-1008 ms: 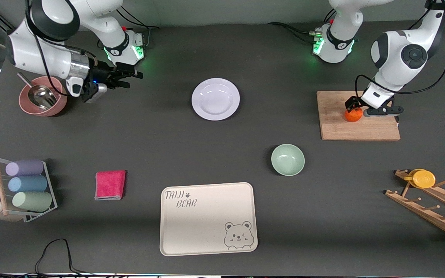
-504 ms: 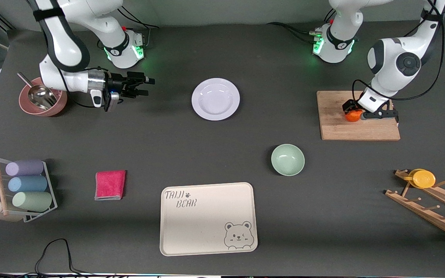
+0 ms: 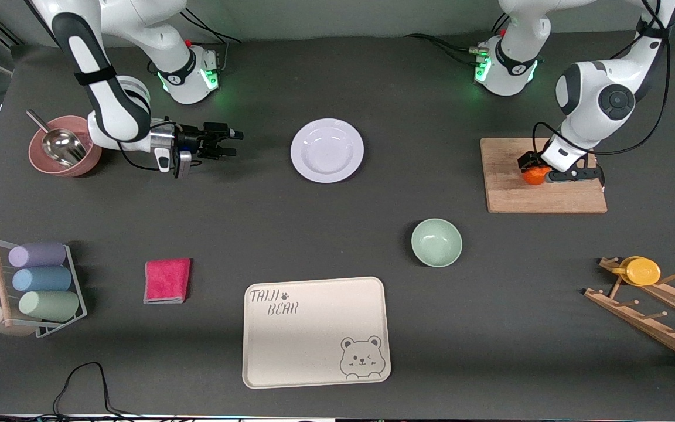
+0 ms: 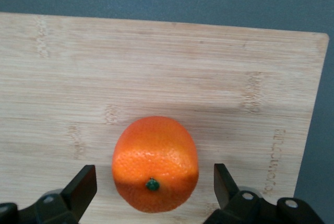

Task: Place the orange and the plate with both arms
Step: 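Lower the left gripper onto the orange while the right gripper approaches the plate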

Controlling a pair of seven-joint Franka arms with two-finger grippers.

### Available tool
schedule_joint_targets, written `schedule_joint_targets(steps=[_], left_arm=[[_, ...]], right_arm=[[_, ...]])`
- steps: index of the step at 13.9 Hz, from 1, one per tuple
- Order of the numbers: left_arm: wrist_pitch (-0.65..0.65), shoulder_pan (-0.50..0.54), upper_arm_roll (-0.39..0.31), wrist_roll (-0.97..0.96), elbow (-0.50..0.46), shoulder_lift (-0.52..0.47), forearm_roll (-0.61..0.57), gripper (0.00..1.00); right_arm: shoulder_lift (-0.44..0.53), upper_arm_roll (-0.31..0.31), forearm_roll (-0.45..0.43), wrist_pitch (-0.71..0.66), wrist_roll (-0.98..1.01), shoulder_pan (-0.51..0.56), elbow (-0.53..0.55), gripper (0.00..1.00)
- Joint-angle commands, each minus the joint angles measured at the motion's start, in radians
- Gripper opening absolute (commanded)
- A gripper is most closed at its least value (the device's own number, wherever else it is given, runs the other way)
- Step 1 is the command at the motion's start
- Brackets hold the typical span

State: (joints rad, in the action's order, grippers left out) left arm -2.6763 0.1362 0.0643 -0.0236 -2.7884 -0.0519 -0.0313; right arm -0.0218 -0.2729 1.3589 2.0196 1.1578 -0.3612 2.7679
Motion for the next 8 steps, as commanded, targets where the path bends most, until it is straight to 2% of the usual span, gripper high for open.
schedule_joint_targets(steps=[1,3,6,7,8], left_arm=[[-0.04,0.013,0.003,-0.007,-0.031,0.001,-0.009,1.0],[-0.042,0.013,0.003,-0.007,-0.033,0.007,-0.002,1.0],[-0.04,0.013,0.003,-0.007,-0.033,0.009,0.001,0.98],[-0.04,0.013,0.003,-0.007,-0.033,0.01,0.001,0.96],[-0.04,0.011,0.003,-0.006,-0.033,0.012,0.001,0.89]], right_arm=[[-0.113,-0.006,0.106,-0.068,0.146,-0.005,-0.008,1.0],[-0.179,-0.006,0.163,-0.091,0.229,-0.004,-0.01,1.0],[-0.204,-0.006,0.169,-0.091,0.243,-0.004,-0.013,1.0],[-0.21,-0.006,0.169,-0.091,0.243,-0.004,-0.014,1.0],[-0.222,-0.008,0.169,-0.091,0.25,-0.004,-0.014,1.0]])
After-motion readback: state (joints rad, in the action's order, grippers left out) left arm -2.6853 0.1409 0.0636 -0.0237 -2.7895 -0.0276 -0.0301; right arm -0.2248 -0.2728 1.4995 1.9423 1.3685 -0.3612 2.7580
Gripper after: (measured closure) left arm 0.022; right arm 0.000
